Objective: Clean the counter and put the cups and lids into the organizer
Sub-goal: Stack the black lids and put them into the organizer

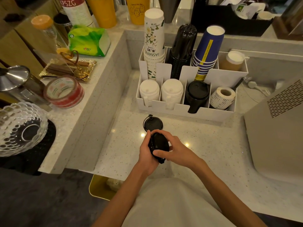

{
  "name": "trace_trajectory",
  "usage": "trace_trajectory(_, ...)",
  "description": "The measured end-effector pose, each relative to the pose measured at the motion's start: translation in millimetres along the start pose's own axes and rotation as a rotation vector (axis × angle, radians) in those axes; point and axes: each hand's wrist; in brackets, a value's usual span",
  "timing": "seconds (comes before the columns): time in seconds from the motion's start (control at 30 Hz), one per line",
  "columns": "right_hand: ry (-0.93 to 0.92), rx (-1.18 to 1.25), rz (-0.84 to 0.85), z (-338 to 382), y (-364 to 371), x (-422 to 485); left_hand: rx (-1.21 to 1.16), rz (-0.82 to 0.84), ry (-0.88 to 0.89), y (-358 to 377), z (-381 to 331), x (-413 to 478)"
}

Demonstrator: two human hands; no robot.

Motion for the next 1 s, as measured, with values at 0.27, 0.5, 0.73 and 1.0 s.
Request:
trace_trajectory(0.27,0.207,0.138,0.1,-10.9,-0.8,0.4,0.056,-0.01,-0.063,0.8,10.7,4.1)
trace_trajectory(0.5,0.229,0.107,0.07,-11.1,7.2,8.6,0.018,-0.04,-0.084,-1.2,8.4,9.0)
trace_trajectory(0.73,0.263,-0.132,0.227,8.5,7.3,59.2,-0.209,-0.164,0.022,-19.0,-15.0,18.2)
trace_trajectory(1.0,-0.399,-1.209,0.284,-5.6,18.2,141.4,-0.541,-0.287,0.076,-47.5,-21.9,9.9)
Point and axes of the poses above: each hand's wrist, its own x-axis towards the middle knuckle, its own y-axis out of the palm, z = x × y, and after that the axes turned 14 degrees about -z, right-handed
